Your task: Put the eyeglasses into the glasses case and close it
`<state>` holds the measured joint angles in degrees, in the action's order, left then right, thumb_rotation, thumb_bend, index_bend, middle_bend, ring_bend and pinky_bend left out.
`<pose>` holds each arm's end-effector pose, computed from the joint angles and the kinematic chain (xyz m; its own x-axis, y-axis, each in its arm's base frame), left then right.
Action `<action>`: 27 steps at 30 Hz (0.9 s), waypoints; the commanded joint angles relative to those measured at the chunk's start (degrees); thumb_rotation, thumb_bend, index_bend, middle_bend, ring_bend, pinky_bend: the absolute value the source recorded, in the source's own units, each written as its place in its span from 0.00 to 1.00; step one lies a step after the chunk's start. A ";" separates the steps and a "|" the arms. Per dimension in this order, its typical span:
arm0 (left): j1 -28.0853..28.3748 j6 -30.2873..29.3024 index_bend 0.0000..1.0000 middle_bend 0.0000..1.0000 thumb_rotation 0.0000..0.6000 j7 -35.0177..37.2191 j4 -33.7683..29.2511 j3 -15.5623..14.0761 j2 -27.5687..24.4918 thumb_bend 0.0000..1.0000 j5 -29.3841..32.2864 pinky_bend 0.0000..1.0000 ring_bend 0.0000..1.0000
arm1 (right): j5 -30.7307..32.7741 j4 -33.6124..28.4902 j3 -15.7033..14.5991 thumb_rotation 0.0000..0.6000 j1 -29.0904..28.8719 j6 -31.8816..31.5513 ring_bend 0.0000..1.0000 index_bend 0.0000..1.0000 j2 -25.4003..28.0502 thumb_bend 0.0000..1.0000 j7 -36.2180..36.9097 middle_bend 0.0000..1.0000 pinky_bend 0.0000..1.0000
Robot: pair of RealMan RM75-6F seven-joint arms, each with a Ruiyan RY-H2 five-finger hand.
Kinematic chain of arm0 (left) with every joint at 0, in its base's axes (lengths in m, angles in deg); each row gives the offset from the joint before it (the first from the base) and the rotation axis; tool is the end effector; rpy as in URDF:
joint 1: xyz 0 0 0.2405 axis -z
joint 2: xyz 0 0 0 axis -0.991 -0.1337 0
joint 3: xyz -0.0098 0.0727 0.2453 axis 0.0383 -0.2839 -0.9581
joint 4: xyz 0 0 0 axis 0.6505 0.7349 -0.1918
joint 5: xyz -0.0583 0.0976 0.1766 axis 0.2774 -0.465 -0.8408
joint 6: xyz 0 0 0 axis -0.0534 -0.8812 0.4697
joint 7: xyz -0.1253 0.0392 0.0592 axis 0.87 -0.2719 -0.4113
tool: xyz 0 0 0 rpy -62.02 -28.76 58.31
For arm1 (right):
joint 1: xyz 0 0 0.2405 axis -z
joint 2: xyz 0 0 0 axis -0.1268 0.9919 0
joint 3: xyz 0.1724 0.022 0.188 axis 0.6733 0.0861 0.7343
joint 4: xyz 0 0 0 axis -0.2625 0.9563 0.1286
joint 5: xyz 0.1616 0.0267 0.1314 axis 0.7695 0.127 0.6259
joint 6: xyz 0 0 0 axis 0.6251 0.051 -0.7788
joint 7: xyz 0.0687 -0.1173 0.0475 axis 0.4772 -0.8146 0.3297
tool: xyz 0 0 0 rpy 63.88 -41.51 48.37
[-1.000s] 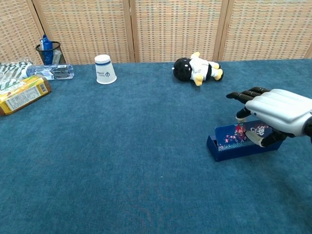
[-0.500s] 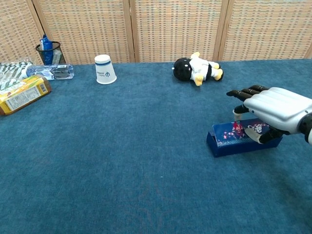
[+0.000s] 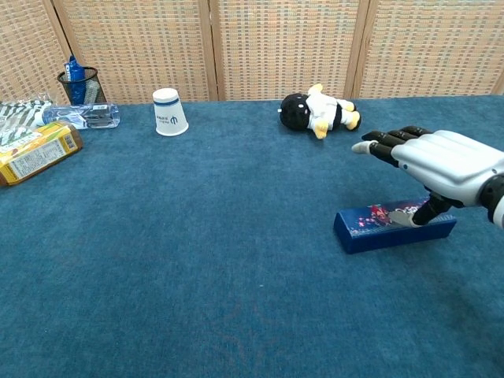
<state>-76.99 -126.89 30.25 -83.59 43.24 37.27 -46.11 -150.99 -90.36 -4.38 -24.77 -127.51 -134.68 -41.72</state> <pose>-0.2933 0.1750 0.1890 0.3528 0.0744 0.9327 0.9355 -0.0076 -0.3533 -0.1921 -0.3027 -0.0159 0.6229 -0.0856 0.7776 -0.7500 -0.3478 0.5626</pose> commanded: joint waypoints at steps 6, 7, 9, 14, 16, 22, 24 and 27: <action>0.04 0.07 0.00 0.00 1.00 -0.07 -0.13 -0.08 -0.05 0.00 -0.14 0.00 0.00 | 7.07 -19.02 0.28 1.00 -2.28 8.60 0.00 0.00 14.62 0.25 -4.17 0.00 0.00; 0.01 0.00 0.00 0.00 1.00 -0.08 -0.17 -0.11 -0.05 0.00 -0.21 0.00 0.00 | 8.78 -19.94 0.23 1.00 -2.88 9.98 0.00 0.00 15.80 0.24 -5.02 0.00 0.00; -0.06 -0.16 0.00 0.00 1.00 -0.11 -0.23 -0.16 -0.06 0.00 -0.37 0.00 0.00 | 12.09 -20.54 -0.13 1.00 -4.17 12.64 0.00 0.00 17.10 0.24 -6.36 0.00 0.00; -0.13 -0.29 0.00 0.00 1.00 -0.01 -0.22 -0.20 -0.10 0.00 -0.50 0.00 0.00 | 15.04 -16.75 -1.54 1.00 -6.10 15.46 0.00 0.00 15.63 0.24 -7.42 0.00 0.00; -0.08 -0.19 0.00 0.00 1.00 -0.02 -0.18 -0.19 -0.08 0.00 -0.46 0.00 0.00 | 15.02 -14.85 -1.82 1.00 -6.43 15.75 0.00 0.02 14.32 0.25 -6.88 0.00 0.00; 0.15 0.26 0.00 0.00 1.00 -0.05 -0.11 -0.04 -0.04 0.00 0.02 0.00 0.00 | 12.73 -9.46 -2.35 1.00 -7.15 15.62 0.00 0.09 10.59 0.26 -4.39 0.04 0.00; 0.20 0.38 0.00 0.00 1.00 0.03 -0.07 0.03 -0.05 0.00 0.23 0.00 0.00 | 11.53 -7.47 -2.45 1.00 -7.27 14.82 0.00 0.12 9.01 0.26 -3.83 0.08 0.00; 0.27 0.54 0.00 0.00 1.00 0.16 -0.02 0.08 -0.08 0.00 0.40 0.00 0.00 | 10.04 -4.84 -2.89 1.00 -7.31 13.81 0.00 0.16 6.98 0.26 -3.53 0.15 0.00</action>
<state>-76.73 -126.35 30.40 -83.61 43.32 37.19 -45.71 -140.07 -96.45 -6.91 -31.94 -113.13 -126.61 -45.63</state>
